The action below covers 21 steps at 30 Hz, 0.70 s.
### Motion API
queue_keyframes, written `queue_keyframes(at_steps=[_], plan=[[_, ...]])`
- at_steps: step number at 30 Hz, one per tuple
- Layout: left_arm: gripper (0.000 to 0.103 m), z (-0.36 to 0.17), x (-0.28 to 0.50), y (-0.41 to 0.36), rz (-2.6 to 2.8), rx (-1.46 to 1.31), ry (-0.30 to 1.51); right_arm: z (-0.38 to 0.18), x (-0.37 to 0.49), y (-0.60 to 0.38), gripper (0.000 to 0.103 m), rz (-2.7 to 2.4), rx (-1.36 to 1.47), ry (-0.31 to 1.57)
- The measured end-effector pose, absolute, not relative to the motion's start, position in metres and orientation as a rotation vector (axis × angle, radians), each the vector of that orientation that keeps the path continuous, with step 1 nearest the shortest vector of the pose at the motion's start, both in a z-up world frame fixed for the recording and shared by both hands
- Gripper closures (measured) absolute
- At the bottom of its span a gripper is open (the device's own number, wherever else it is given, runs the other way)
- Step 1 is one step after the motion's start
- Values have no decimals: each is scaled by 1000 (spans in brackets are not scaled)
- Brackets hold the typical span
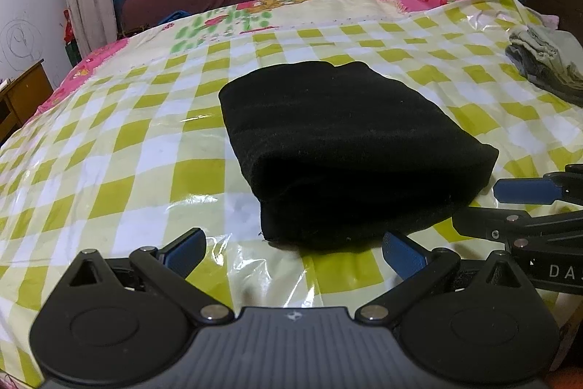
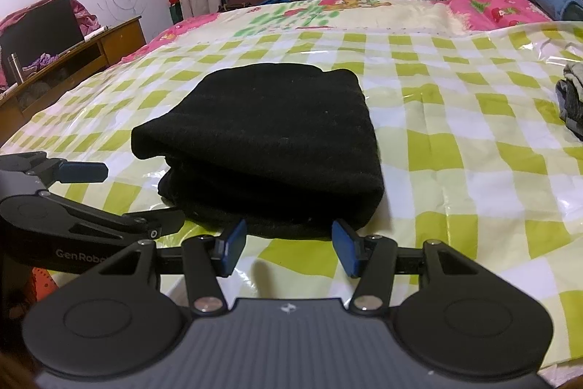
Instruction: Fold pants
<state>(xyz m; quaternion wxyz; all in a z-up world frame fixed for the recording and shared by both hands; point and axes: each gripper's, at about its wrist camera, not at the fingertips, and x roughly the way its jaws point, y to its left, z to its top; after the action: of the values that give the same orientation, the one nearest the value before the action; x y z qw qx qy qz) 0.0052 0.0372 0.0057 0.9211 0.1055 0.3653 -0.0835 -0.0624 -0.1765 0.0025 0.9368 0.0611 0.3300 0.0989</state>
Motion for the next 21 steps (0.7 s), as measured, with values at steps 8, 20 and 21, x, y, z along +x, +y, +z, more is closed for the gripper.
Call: queue_keyframes(at_steps=[8,20,21], plan=[[0,6,6,38,-172,216,753,2,-62,-176,49,204,129,680],[0,5,6,38,-172,218,756,1,-62,-177,49,204,131,684],[0,5,6,38,-172,218,756,1,-62,-177,49,204,131,684]])
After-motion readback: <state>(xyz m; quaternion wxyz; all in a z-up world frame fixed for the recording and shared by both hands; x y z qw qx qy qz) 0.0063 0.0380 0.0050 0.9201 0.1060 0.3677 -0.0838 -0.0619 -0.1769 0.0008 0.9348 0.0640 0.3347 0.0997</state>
